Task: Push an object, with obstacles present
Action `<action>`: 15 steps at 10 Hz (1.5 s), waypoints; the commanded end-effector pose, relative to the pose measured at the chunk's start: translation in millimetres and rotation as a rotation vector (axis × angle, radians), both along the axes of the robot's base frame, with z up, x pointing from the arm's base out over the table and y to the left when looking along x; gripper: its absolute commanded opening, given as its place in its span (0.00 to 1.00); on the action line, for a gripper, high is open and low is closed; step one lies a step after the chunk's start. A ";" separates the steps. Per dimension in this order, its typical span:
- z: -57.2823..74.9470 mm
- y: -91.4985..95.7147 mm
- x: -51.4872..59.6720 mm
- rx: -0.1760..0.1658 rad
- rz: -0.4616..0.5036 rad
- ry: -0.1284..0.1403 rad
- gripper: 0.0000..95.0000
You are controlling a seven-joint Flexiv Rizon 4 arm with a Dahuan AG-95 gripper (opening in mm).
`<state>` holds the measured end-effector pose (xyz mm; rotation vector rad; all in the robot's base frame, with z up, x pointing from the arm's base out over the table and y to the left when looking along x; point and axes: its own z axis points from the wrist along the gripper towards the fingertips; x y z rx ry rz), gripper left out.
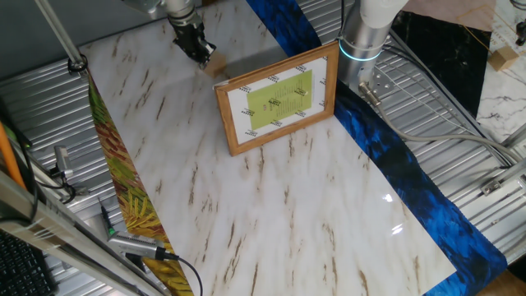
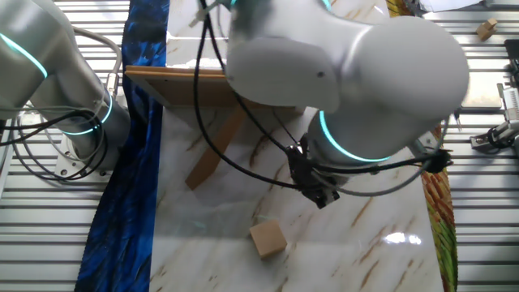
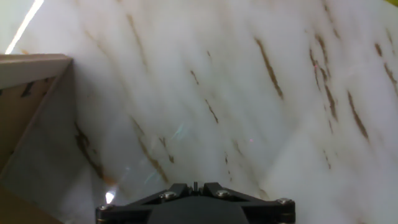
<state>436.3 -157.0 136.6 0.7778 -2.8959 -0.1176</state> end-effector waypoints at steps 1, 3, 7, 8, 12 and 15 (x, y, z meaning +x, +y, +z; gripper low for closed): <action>-3.9 -9.0 -12.1 -0.003 -0.012 0.045 0.00; -6.4 -23.6 -26.0 -0.007 -0.020 0.068 0.00; -10.7 -64.3 -65.7 0.007 -0.008 0.094 0.00; -10.4 -71.9 -73.6 0.007 -0.009 0.098 0.00; -20.4 -94.8 -94.3 0.009 -0.006 0.123 0.00; -21.3 -94.7 -94.4 0.005 -0.006 0.124 0.00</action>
